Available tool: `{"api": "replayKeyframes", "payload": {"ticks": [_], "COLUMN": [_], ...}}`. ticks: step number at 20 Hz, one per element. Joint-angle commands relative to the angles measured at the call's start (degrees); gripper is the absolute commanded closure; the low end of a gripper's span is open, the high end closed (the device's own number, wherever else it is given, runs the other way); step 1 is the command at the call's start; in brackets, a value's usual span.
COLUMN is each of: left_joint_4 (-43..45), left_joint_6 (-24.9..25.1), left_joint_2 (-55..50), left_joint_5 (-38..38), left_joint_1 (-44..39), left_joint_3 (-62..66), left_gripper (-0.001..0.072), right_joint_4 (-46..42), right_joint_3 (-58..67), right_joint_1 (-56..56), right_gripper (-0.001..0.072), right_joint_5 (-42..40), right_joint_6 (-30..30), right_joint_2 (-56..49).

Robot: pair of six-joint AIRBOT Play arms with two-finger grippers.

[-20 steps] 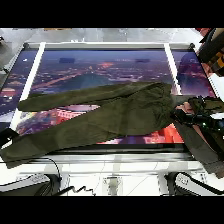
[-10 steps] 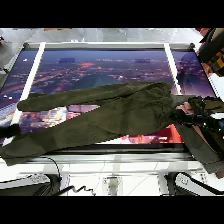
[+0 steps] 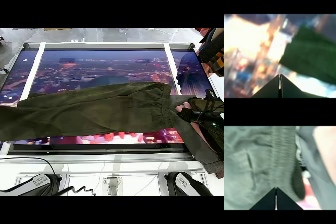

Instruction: Fold the clothes and pants, and hang the long-sleeved shirts on hangers.

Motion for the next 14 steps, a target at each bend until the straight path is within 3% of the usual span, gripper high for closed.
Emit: {"api": "replayKeyframes", "payload": {"ticks": [1, 6, 8, 12, 13, 14], "left_joint_4": [-1.09, -1.27, -1.90, -7.37, -9.09, -10.10], "left_joint_6": [0.00, -0.02, -0.02, 0.00, 0.00, 0.04], "left_joint_2": [1.49, 0.17, -1.03, -6.45, -7.74, -8.68], "left_joint_5": [2.69, 6.19, 9.16, 8.85, 8.41, 7.06], "left_joint_1": [-0.15, -0.33, -0.33, -0.33, -0.35, -0.33], "left_joint_3": [0.94, 0.94, 0.94, 0.94, 0.92, 0.94], "left_gripper": [0.0678, 0.0679, 0.0679, 0.0678, 0.0655, 0.0384], "right_joint_4": [-11.21, -16.65, -19.93, -15.15, -12.00, -9.03], "right_joint_3": [0.13, 0.13, 0.13, -0.07, -0.72, -1.86], "right_joint_1": [-0.02, -0.02, -0.02, 0.00, 0.00, 0.00], "right_gripper": [0.0685, 0.0685, 0.0685, 0.0685, 0.0684, 0.0677], "right_joint_5": [3.50, 9.40, 10.27, 10.58, 10.54, 10.34], "right_joint_6": [3.85, 4.17, 7.02, 7.23, 7.34, 7.37], "right_joint_2": [3.56, 3.91, 3.91, 3.85, 3.85, 3.85]}}
